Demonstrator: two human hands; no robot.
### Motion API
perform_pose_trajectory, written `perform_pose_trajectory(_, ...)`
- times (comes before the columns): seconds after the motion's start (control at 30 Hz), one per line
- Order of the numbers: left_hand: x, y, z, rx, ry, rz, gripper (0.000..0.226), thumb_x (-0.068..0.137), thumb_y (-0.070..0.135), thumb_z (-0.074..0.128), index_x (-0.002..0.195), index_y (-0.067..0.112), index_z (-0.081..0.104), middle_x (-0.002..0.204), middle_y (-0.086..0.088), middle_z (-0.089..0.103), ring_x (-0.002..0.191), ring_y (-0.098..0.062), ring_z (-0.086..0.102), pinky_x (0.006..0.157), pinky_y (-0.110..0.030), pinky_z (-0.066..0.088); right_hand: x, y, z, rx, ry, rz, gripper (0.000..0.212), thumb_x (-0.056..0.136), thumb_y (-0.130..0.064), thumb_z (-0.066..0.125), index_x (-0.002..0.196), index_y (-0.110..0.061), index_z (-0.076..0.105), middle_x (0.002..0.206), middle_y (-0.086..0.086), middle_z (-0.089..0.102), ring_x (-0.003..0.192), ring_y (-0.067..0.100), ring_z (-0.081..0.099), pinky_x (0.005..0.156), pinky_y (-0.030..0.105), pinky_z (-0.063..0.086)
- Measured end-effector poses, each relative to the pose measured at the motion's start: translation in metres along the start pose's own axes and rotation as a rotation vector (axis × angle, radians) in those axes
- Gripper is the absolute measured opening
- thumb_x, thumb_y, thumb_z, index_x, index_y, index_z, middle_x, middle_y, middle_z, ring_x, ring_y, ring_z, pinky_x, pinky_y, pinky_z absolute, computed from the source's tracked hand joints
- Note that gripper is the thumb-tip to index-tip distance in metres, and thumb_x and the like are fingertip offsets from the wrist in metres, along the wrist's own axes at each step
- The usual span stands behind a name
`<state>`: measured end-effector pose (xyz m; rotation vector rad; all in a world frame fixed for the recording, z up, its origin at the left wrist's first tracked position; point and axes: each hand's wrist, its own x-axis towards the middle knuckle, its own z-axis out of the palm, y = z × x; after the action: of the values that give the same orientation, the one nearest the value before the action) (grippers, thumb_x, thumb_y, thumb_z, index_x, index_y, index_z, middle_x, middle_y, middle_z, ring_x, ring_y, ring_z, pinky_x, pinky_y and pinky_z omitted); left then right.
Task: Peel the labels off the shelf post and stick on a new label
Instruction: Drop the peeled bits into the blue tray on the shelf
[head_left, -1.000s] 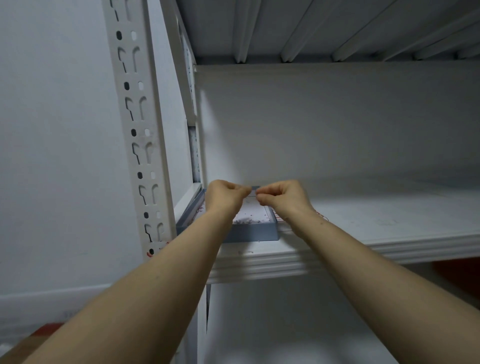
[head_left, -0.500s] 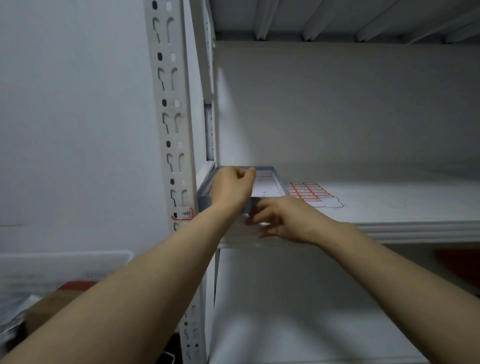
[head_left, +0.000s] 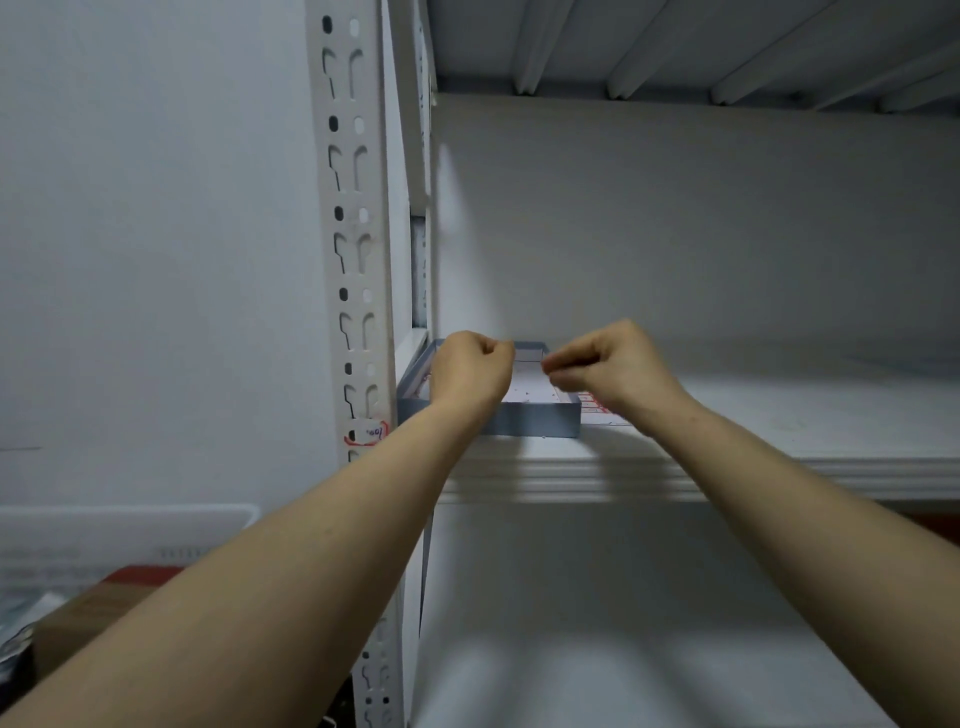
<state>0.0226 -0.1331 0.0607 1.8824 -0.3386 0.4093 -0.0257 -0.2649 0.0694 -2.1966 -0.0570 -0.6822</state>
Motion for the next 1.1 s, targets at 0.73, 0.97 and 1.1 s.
perform_pose_trajectory(0.73,0.023,-0.006,0.003,0.011,-0.051,-0.056,0.024,0.089,0.006,0.047,0.092,0.013,0.070,0.085,-0.009,0.062,0.081,-0.026,0.056,0.081,-0.037,0.051,0.053,0.003,0.025,0.252,-0.084,0.186,0.019,0.090,-0.002,0.055,0.106,0.005,0.063,0.091,0.017,0.065,0.069,0.018,0.060,0.065,0.014,0.051)
perform_pose_trajectory(0.97,0.021,-0.005,0.001,0.032,-0.052,-0.050,0.030,0.090,0.005,0.047,0.111,0.008,0.068,0.112,-0.011,0.067,0.092,-0.022,0.058,0.079,-0.028,0.045,0.053,0.007,0.027,-0.097,0.013,0.111,0.013,0.065,-0.011,0.082,0.068,-0.018,0.072,0.063,0.001,0.067,0.069,0.019,0.066,0.079,0.038,0.057)
perform_pose_trajectory(1.1,0.019,-0.003,0.001,0.031,-0.072,-0.057,0.027,0.086,0.001,0.048,0.092,0.012,0.072,0.100,-0.009,0.067,0.091,-0.024,0.058,0.080,-0.032,0.049,0.047,-0.002,0.033,-0.352,0.026,0.067,0.030,0.066,-0.028,0.078,0.056,-0.020,0.051,0.056,-0.005,0.054,0.060,0.018,0.053,0.064,0.034,0.048)
